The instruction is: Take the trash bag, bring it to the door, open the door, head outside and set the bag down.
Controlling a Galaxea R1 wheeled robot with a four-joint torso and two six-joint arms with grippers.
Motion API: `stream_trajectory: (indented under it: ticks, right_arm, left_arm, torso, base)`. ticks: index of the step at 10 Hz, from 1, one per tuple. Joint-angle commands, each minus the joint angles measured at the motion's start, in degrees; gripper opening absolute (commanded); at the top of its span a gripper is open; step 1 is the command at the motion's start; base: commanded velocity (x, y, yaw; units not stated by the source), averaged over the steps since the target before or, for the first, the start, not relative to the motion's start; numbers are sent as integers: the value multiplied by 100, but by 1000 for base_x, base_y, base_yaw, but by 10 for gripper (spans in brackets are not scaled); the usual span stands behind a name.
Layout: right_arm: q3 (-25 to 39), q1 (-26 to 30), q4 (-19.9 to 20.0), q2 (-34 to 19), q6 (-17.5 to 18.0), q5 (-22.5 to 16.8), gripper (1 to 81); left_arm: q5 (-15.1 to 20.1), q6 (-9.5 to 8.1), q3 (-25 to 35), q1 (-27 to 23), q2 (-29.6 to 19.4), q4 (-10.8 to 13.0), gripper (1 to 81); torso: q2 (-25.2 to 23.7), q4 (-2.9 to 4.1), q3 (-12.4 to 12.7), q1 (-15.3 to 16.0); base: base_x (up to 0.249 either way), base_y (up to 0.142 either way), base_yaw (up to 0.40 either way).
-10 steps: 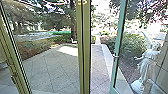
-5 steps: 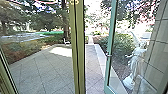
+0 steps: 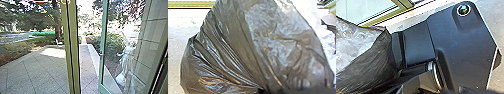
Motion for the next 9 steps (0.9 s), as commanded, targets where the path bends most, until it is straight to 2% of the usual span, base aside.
stream_trajectory:
  ticks: [1,4,9]
  right_arm:
    - [41,314,35,51,-26,-301,811]
    - [41,315,26,69,-26,-301,811]
    - [5,156,-62,174,-52,-336,811]
  left_arm:
    - [325,35,20,-331,9,62,10]
    - [334,35,11,-340,9,45,10]
    - [325,35,20,-331,9,36,10]
  torso:
    - [0,0,0,0]
    - [0,0,0,0]
    - [0,-2,0,0]
  base:
    - [0,0,-219]
    - [0,0,-156]
    - [0,0,0]
